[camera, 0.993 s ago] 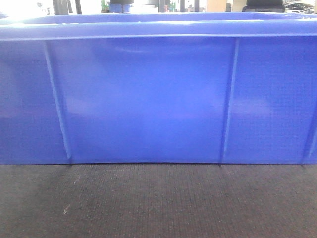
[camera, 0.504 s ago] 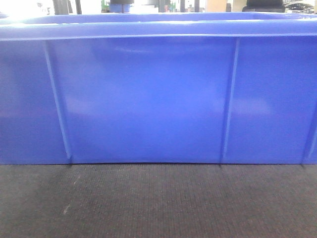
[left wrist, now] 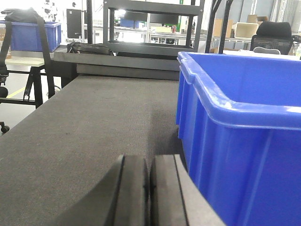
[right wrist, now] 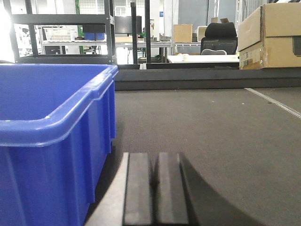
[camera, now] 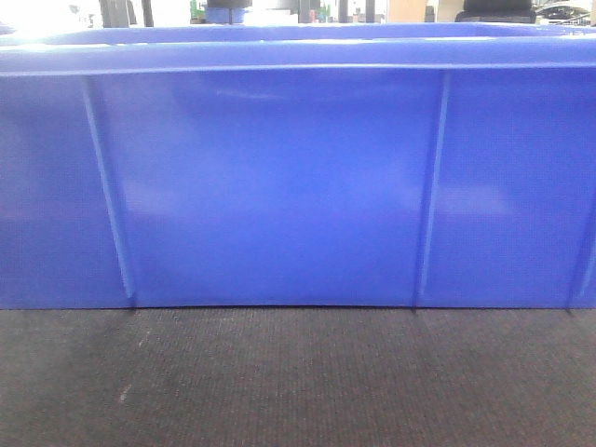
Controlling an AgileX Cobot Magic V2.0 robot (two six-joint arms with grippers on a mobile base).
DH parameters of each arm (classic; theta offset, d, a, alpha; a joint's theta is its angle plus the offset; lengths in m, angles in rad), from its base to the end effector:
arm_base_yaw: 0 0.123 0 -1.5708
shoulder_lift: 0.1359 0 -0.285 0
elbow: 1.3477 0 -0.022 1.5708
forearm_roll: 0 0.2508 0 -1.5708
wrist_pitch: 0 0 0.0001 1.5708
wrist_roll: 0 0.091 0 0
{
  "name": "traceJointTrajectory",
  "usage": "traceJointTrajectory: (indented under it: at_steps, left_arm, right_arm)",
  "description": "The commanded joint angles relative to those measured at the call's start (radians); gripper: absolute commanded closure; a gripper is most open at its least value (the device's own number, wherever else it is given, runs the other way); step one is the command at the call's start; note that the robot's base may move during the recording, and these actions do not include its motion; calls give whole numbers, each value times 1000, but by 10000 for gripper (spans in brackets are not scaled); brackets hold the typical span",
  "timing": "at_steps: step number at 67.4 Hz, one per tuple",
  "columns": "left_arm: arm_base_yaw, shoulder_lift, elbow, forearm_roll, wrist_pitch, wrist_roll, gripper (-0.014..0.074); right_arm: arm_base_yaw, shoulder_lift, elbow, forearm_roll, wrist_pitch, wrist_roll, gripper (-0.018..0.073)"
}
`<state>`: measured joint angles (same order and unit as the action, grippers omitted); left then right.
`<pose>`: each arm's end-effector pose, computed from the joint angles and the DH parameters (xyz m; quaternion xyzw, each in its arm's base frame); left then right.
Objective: Move blue bin to conveyor side
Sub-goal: 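Withdraw both grippers away from the placed blue bin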
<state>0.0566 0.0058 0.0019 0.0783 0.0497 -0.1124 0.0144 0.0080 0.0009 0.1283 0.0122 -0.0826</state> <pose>0.0570 0.0036 0.2077 -0.0330 0.6957 0.0094 0.7176 0.0571 0.0010 0.2113 0.0101 0.6832 0.0225 0.7298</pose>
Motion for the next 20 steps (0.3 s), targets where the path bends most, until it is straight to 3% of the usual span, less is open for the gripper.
traceJointTrajectory:
  at_steps: [1, 20]
  left_arm:
    - [1, -6, -2, -4, -19, 3, 584]
    - [1, -6, -2, -4, -19, 3, 584]
  right_arm:
    - [-7, -8, -1, 4, -27, -7, 628]
    - [-7, -8, -1, 4, -27, -7, 628]
